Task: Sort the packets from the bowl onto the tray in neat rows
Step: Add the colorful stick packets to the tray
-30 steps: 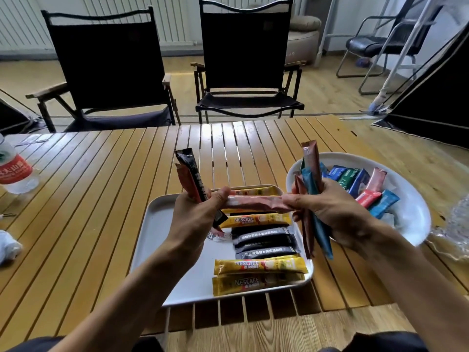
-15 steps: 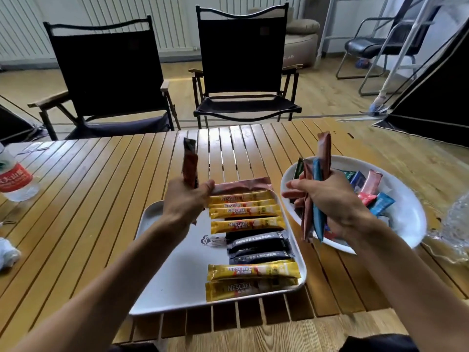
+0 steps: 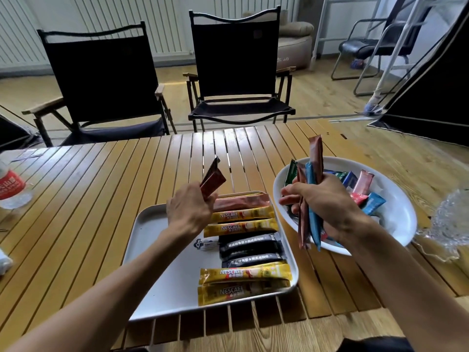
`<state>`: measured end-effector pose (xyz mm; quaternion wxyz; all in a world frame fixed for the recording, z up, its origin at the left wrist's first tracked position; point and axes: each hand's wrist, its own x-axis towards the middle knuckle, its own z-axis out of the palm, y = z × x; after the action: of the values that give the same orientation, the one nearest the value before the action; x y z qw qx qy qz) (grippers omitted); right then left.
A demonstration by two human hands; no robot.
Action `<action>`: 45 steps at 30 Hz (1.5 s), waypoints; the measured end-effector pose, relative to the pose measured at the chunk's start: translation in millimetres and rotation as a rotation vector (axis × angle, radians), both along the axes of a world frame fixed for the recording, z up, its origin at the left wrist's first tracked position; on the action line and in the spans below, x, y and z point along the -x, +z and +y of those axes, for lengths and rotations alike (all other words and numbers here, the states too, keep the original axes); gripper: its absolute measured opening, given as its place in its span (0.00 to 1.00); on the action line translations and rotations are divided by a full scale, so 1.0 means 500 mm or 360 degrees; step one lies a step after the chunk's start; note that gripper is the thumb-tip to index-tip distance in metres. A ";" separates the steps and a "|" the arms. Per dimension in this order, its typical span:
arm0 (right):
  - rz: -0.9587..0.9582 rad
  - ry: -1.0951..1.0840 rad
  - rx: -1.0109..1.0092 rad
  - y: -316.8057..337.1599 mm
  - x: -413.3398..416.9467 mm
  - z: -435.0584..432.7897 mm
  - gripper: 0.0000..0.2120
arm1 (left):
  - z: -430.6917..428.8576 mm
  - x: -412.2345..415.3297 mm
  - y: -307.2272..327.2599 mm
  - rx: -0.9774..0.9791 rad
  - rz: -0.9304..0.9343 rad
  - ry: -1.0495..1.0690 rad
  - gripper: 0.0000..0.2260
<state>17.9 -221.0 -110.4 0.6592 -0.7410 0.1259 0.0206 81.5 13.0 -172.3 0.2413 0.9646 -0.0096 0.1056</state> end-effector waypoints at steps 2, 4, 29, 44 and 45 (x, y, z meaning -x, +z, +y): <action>-0.0015 0.0026 0.0036 0.002 0.002 0.000 0.06 | 0.009 0.004 0.011 0.0002 -0.0045 -0.0025 0.12; -0.0058 0.0071 0.0093 0.009 0.007 0.001 0.07 | 0.012 0.021 0.034 0.0072 -0.0051 -0.0175 0.12; 0.0211 0.0084 -0.0516 -0.001 0.008 0.053 0.06 | 0.030 0.125 0.071 0.1538 0.0874 -0.0344 0.09; 0.0122 -0.0110 -0.0085 -0.009 -0.006 0.032 0.06 | 0.034 0.099 0.067 0.1237 0.0643 0.0006 0.08; 0.0128 -0.0135 -0.0082 -0.010 -0.006 0.028 0.06 | 0.036 0.095 0.061 0.1213 0.0668 0.0026 0.08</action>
<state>20.9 -207.0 -115.7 0.6728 -0.7164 0.1830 0.0255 33.8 31.0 -141.5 0.5761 0.8072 0.0870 -0.0949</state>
